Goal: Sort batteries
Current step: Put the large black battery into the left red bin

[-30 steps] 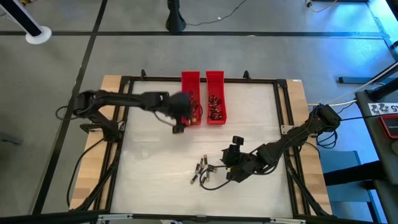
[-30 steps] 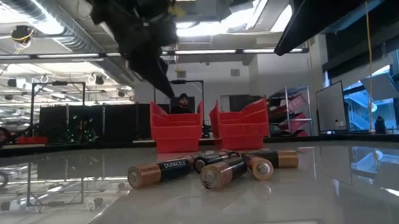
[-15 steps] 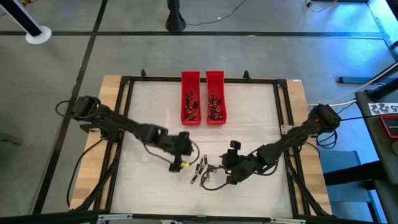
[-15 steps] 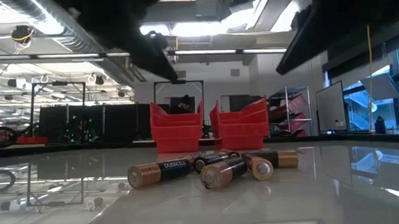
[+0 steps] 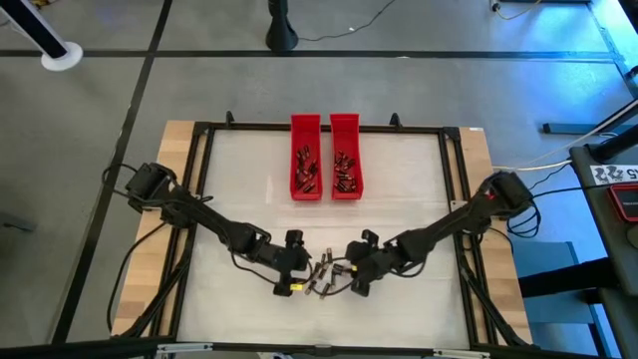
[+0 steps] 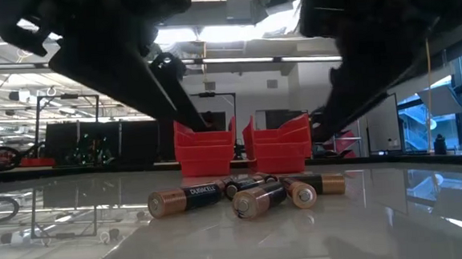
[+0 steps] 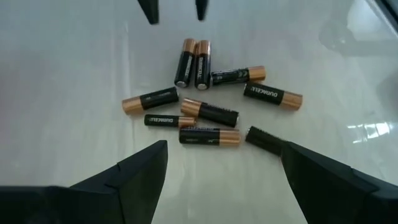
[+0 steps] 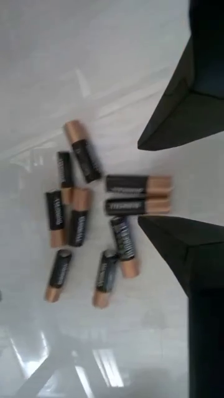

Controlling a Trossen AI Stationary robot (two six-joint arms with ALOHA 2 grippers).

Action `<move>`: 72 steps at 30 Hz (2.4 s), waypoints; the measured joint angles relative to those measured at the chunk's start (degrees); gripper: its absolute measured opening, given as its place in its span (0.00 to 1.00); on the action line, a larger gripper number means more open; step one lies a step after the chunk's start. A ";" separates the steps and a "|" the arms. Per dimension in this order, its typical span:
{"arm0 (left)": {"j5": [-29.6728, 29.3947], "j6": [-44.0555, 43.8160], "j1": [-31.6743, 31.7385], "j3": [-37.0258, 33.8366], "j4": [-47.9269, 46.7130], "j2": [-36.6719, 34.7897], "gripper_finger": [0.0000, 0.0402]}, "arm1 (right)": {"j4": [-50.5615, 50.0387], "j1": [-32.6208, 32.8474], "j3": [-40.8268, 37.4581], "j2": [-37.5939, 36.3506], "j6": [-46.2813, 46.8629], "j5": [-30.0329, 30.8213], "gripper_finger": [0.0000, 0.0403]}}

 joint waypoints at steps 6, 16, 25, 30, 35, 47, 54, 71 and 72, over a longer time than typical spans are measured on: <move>-0.18 0.10 -0.21 0.00 -0.38 -0.02 0.75 | -5.24 -0.44 6.18 3.35 -0.82 1.21 0.45; -0.66 0.09 -1.89 0.00 -2.47 0.31 0.75 | -11.03 -0.40 11.54 10.12 -1.80 3.22 0.34; -0.71 -0.19 -2.31 0.02 -2.47 0.31 0.75 | -10.97 -0.39 11.65 10.28 -1.67 2.88 0.28; -0.71 -0.23 -2.56 0.02 -2.46 0.31 0.75 | -10.86 -0.35 11.65 10.28 -0.01 2.31 0.28; -0.71 -0.28 -2.56 0.02 -2.47 0.29 0.75 | -10.46 -0.33 11.65 11.88 0.28 1.69 0.28; -0.71 -0.25 -2.67 0.04 -2.82 0.29 0.75 | -14.80 -0.35 12.04 15.11 1.42 3.55 0.24; -0.71 -0.50 -2.67 0.03 -2.85 0.29 0.75 | -17.33 -0.33 11.87 15.11 -0.13 3.99 0.10; -0.87 -1.60 -3.17 0.04 -7.46 0.20 0.75 | -25.92 -0.52 11.44 -2.61 -6.79 18.39 0.10; -0.91 -1.65 -3.17 0.04 -7.47 0.20 0.75 | -25.64 -0.98 11.48 -3.61 -8.00 19.01 0.10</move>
